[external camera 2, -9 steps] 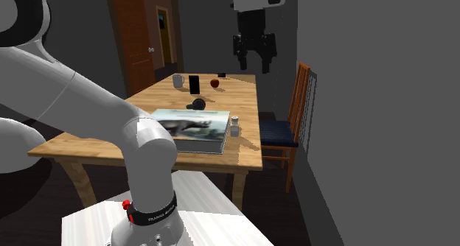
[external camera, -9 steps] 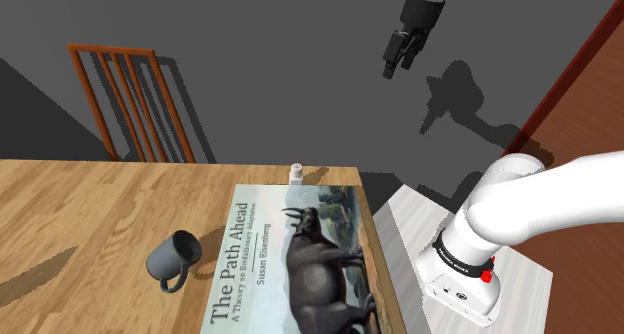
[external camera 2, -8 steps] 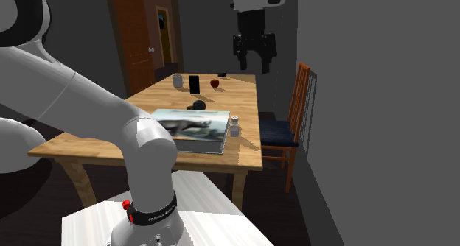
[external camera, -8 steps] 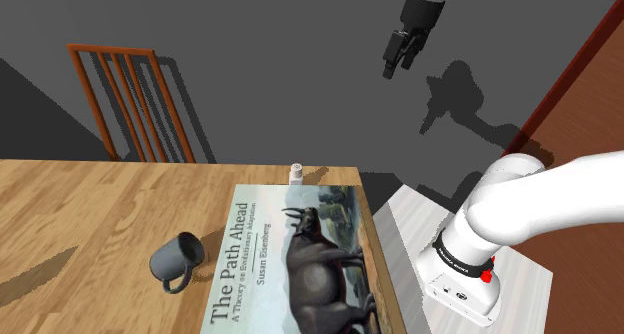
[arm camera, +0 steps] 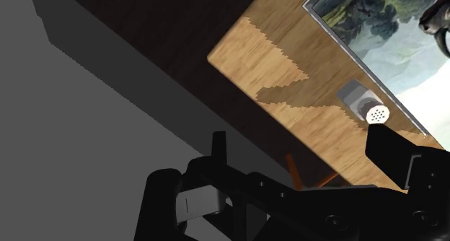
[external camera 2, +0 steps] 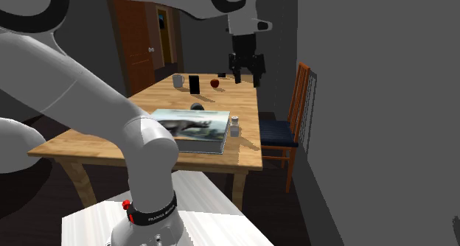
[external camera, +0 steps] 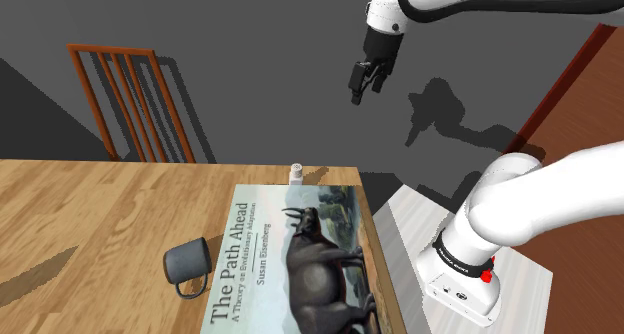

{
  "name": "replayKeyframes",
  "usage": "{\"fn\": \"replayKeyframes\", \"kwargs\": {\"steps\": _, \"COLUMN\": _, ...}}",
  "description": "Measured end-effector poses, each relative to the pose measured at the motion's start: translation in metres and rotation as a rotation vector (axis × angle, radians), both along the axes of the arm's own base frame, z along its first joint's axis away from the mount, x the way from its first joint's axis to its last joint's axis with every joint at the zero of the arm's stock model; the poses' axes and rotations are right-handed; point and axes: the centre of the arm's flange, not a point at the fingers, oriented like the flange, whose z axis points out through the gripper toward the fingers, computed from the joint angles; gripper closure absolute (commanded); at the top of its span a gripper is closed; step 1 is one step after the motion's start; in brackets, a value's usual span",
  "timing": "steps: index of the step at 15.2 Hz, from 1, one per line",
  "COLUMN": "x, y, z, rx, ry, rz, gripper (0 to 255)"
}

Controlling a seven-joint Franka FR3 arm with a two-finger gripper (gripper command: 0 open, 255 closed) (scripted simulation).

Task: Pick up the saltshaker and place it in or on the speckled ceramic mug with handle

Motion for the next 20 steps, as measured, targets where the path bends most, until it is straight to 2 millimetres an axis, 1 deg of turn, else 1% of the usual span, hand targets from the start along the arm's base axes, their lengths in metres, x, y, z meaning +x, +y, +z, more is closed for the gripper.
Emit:
{"fn": "replayKeyframes", "kwargs": {"steps": 2, "x": 0.009, "y": 0.018, "z": -0.018, "rx": -0.006, "ry": 0.008, "rz": 0.0, "gripper": 0}}
{"fn": "replayKeyframes", "kwargs": {"steps": 4, "x": 0.017, "y": 0.036, "z": -0.031, "rx": -0.013, "ry": 0.016, "rz": 0.001, "gripper": 0}}
{"fn": "replayKeyframes", "kwargs": {"steps": 7, "x": 0.031, "y": 0.063, "z": -0.062, "rx": -0.022, "ry": 0.029, "rz": 0.0, "gripper": 0}}
{"fn": "replayKeyframes", "kwargs": {"steps": 10, "x": 0.042, "y": 0.095, "z": -0.084, "rx": -0.031, "ry": 0.041, "rz": 0.001, "gripper": 0}}
{"fn": "replayKeyframes", "kwargs": {"steps": 11, "x": 0.047, "y": 0.098, "z": -0.096, "rx": -0.034, "ry": 0.046, "rz": 0.001, "gripper": 0}}
{"fn": "replayKeyframes", "kwargs": {"steps": 14, "x": 0.059, "y": 0.131, "z": -0.125, "rx": -0.043, "ry": 0.058, "rz": 0.002, "gripper": 0}}
{"fn": "replayKeyframes", "kwargs": {"steps": 17, "x": 0.074, "y": 0.157, "z": -0.154, "rx": -0.052, "ry": 0.07, "rz": 0.002, "gripper": 0}}
{"fn": "replayKeyframes", "kwargs": {"steps": 19, "x": 0.077, "y": 0.167, "z": -0.166, "rx": -0.055, "ry": 0.075, "rz": 0.002, "gripper": 0}}
{"fn": "replayKeyframes", "kwargs": {"steps": 20, "x": 0.077, "y": 0.168, "z": -0.172, "rx": -0.056, "ry": 0.075, "rz": 0.001, "gripper": 0}}
